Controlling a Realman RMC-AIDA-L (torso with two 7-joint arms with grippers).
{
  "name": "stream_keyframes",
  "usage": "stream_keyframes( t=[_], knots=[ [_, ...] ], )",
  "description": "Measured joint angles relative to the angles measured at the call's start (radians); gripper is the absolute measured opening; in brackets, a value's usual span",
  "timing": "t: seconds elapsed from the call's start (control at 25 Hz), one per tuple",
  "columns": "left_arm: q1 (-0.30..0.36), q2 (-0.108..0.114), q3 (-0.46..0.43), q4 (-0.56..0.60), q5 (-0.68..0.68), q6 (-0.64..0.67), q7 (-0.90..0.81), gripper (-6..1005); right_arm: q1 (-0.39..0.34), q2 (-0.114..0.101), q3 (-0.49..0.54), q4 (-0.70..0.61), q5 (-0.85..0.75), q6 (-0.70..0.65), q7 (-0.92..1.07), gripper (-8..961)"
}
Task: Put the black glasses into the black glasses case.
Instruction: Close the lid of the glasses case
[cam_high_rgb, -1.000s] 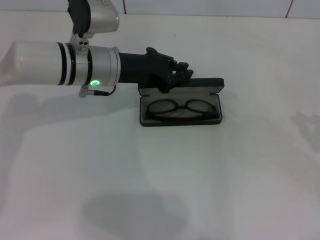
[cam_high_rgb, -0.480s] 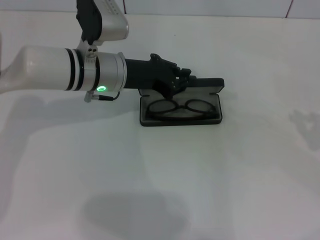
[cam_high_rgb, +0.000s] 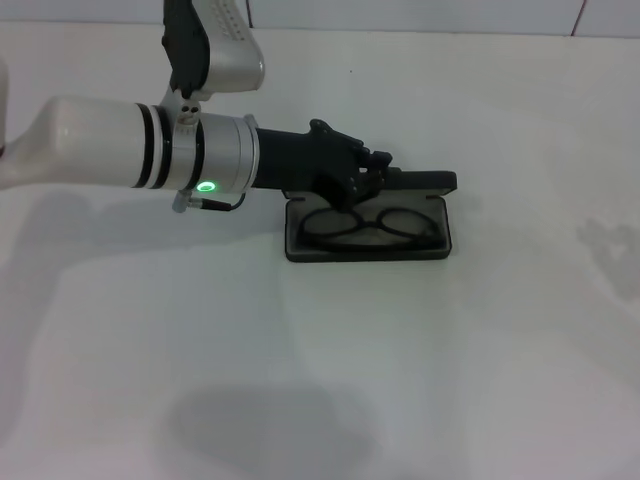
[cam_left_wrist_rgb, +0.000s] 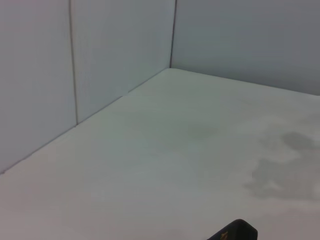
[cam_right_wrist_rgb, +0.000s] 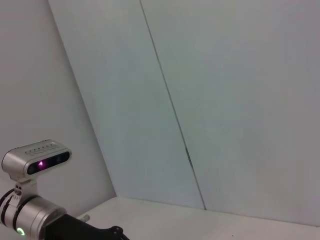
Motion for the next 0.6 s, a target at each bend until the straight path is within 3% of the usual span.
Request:
stream_keyframes(
  t=[0.6],
  knots=[
    [0.011, -0.015, 0.001, -0.004, 0.031, 0.039, 0.007, 198, 0.0, 0.0, 0.0, 0.003, 0.0, 0.0, -0.012, 180]
  ],
)
